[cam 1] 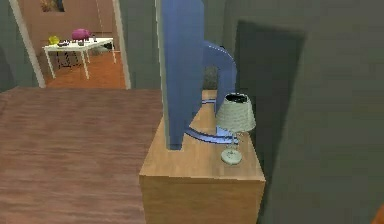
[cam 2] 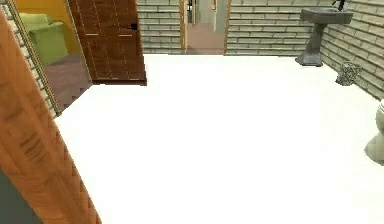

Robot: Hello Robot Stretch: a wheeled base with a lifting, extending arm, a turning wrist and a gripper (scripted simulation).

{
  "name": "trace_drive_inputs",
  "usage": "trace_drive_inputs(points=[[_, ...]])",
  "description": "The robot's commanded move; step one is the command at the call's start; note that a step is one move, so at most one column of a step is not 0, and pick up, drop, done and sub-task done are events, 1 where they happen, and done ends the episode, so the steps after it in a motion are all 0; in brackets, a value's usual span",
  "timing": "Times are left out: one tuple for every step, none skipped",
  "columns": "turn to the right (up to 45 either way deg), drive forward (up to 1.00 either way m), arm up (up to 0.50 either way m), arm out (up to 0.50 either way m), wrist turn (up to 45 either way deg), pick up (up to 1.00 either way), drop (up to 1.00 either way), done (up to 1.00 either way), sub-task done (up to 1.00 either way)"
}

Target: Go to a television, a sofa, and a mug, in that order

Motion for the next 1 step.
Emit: trace_drive_inputs(points=[[0.0,0.00,0.00,0.00,0.0,0.00,0.00,0.00,1.00]])
